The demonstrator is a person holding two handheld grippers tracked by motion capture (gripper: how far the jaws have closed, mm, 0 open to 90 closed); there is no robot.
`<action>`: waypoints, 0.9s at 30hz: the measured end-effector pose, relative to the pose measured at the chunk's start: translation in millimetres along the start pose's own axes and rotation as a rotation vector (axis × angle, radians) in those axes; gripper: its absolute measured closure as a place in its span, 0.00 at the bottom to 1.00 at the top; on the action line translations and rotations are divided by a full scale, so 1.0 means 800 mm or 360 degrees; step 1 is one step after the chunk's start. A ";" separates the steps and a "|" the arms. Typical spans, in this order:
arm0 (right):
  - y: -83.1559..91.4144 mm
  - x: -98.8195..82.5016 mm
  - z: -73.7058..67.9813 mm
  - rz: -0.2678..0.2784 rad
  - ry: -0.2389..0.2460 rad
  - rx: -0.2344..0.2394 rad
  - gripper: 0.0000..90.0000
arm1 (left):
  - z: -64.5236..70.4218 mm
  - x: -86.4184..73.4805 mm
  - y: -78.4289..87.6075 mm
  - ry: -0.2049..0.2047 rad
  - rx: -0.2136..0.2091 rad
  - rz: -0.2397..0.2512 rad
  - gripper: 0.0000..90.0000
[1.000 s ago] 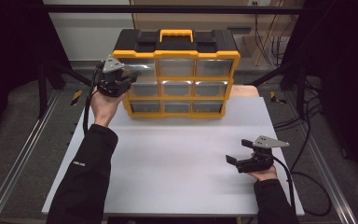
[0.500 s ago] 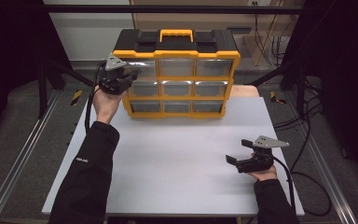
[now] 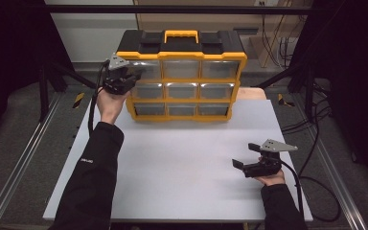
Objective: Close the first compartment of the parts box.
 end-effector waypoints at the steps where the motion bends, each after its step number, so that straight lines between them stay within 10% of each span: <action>1: 0.000 0.000 0.000 0.0000 0.0001 0.0001 0.00 | -0.001 -0.001 -0.001 0.0001 0.0003 -0.0004 0.99; 18: 0.000 0.000 0.000 0.0004 -0.0002 0.0003 0.00 | 0.005 -0.006 0.024 0.0059 -0.0054 0.0047 0.98; 27: 0.000 0.000 0.000 0.0002 -0.0005 0.0001 0.00 | 0.021 -0.025 0.046 0.0140 -0.0172 0.0092 0.74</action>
Point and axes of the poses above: each handheld gripper's, and its own axes: y roughly backward along the jaws, x roughly out of its top, z roughly to its right, the point moved 5 cm from there along -y, roughly forward along the jaws, and after that the axes turned 10 degrees about z, right-handed, at the moved point
